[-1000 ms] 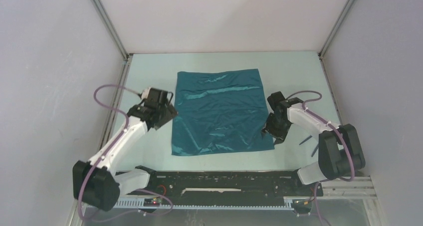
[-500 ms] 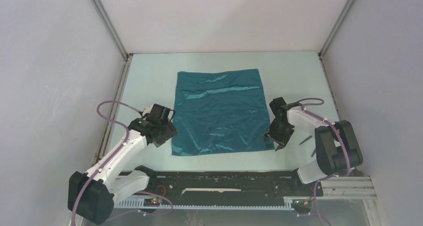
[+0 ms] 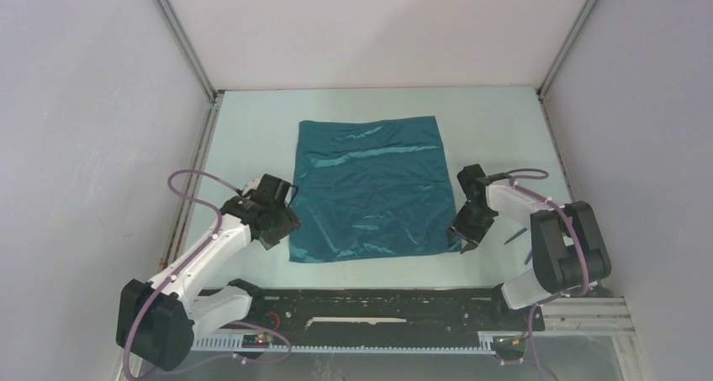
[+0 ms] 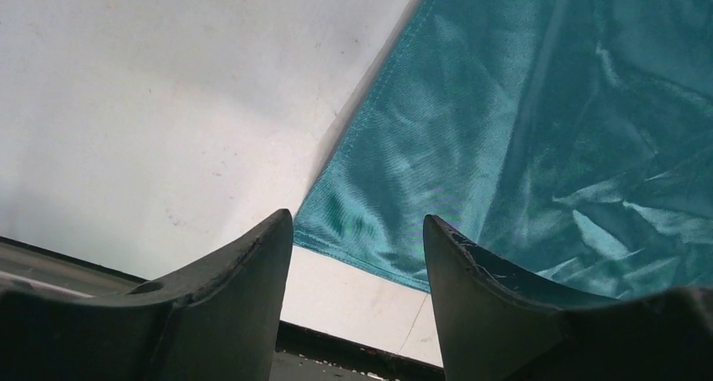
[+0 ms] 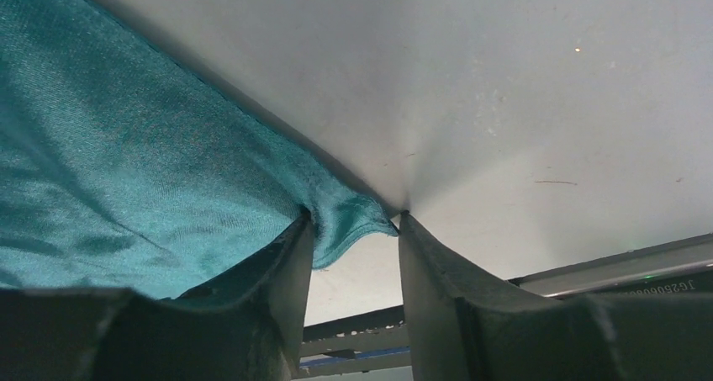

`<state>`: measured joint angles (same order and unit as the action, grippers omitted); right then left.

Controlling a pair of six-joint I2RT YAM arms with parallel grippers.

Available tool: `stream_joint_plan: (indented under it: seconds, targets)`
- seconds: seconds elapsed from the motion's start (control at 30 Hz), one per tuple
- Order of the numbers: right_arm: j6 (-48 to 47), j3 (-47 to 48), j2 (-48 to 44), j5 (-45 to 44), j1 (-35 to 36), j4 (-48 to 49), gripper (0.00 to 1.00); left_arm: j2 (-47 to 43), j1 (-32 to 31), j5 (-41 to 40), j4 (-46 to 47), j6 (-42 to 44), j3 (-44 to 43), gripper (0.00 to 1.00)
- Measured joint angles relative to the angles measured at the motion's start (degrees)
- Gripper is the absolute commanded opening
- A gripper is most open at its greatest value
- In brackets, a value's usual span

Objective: Fold the napkin into a case and place the utensils inside
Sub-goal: Flatten out the crumpled napkin at the center of the board.

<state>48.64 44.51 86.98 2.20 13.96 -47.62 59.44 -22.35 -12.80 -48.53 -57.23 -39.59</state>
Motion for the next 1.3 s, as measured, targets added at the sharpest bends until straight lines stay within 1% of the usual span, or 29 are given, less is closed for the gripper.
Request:
stream_joint_plan:
  seconds: [0.1, 0.33, 0.47, 0.73, 0.87, 0.97, 1.2, 1.3]
  targets:
    - [0.2, 0.0, -0.1, 0.0, 0.0, 0.3, 0.35, 1.0, 0.0, 0.5, -0.5, -0.7, -0.1, 0.65]
    - [0.7, -1.2, -1.7, -0.1, 0.4, 1.8, 0.18, 1.7, -0.5, 1.6, -1.9, -4.3, -0.1, 0.65]
    - [1.4, -2.6, -3.5, -0.5, 0.8, 3.2, 0.01, 2.3, -1.4, 1.6, -3.8, -8.4, 0.2, 0.64]
    - [2.6, -3.8, -5.2, -0.9, 1.1, 4.2, 0.00, 8.1, -5.8, 2.7, -6.4, -17.5, 2.3, 0.64]
    - [3.1, -4.4, -6.3, -1.2, 1.2, 4.6, 0.00, 8.3, -6.1, 2.9, -6.9, -21.0, 3.4, 0.67]
    - [3.1, -4.8, -7.3, -1.9, 1.2, 5.6, 0.00, 7.3, -6.6, 3.0, -6.9, -23.8, 4.5, 0.65]
    - [3.1, -4.9, -8.4, -2.8, 1.2, 7.0, 0.00, 8.2, -6.7, 3.0, -7.0, -26.9, 4.9, 0.62]
    - [3.0, -4.9, -8.4, -2.8, 1.3, 7.2, 0.00, 9.9, -6.7, 3.1, -6.5, -27.0, 4.9, 0.65]
